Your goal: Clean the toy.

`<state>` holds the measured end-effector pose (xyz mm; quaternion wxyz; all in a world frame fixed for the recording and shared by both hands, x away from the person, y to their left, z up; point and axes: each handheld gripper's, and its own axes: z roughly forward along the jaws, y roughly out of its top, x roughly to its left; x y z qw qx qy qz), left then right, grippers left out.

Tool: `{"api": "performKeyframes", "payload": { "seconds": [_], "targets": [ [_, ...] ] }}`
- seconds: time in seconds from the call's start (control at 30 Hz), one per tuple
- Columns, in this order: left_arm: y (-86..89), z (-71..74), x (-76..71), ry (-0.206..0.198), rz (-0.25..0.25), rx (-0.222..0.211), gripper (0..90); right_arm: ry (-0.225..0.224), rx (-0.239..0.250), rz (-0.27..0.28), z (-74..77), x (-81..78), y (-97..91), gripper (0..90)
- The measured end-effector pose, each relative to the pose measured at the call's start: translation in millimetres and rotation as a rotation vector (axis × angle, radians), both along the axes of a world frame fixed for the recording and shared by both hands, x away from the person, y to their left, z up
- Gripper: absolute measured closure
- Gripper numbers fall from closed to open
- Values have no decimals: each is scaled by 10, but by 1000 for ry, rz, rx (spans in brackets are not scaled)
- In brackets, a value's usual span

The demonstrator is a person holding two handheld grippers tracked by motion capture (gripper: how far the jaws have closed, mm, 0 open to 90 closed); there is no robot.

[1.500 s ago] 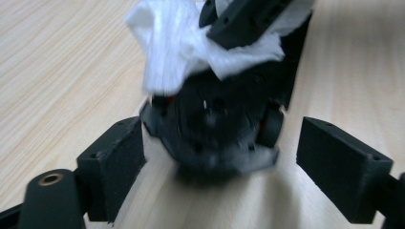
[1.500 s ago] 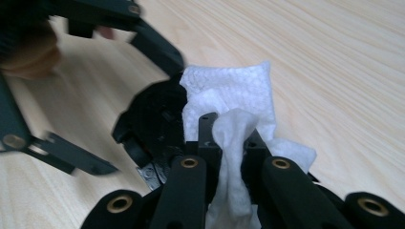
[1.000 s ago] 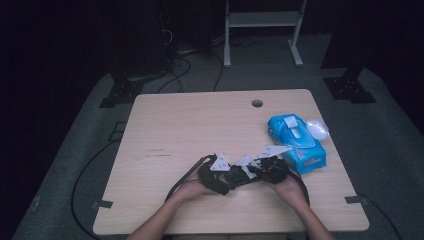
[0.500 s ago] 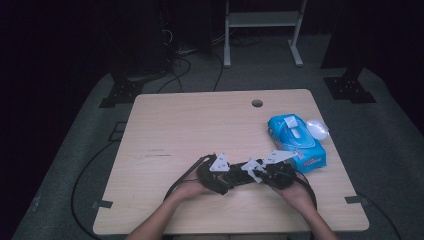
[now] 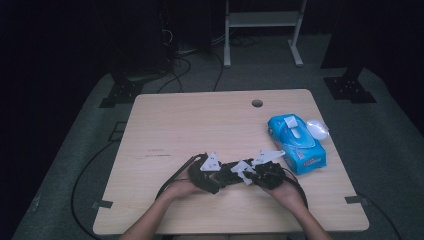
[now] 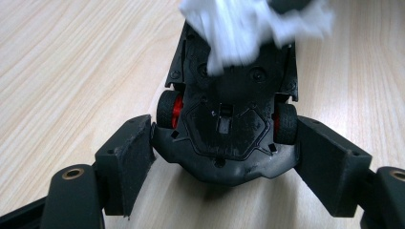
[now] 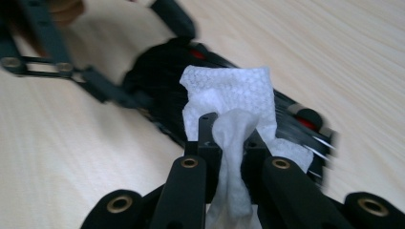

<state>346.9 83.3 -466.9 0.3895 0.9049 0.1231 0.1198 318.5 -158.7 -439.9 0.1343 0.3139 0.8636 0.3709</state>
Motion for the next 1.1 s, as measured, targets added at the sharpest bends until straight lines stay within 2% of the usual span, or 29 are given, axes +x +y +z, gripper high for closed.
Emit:
{"api": "performKeyframes", "payload": {
  "seconds": [0.07,0.13,0.2,0.33,0.53,0.63,0.8,0.83,0.87,0.93,1.07,1.1],
  "targets": [
    [18,9,6,1,1,-13,240,13,9,-40,1,38,-106,833],
    [31,22,17,2,0,-24,240,18,-5,-101,-14,76,-270,833],
    [30,21,21,3,-2,-24,241,46,16,-134,-30,88,-367,833],
    [26,19,18,0,-3,-19,241,30,-1,-120,-26,68,-346,833],
    [34,8,28,6,-7,-22,241,29,27,-147,-9,274,-257,832],
    [48,6,34,2,-4,-25,241,33,27,-149,-11,296,-252,832],
    [28,24,12,-12,-35,-8,240,53,8,-132,0,173,-295,832],
    [20,24,12,-13,-33,-9,240,61,19,-116,18,148,-273,832],
    [10,22,10,-11,-28,-13,240,57,31,-92,38,128,-230,832],
    [0,25,11,-13,-32,-6,240,36,14,-40,78,96,-83,832],
    [-25,23,0,-11,-34,-11,240,51,-17,76,66,111,307,832],
    [-25,23,0,-11,-34,-11,240,51,-17,76,66,111,307,832]
  ]
}}
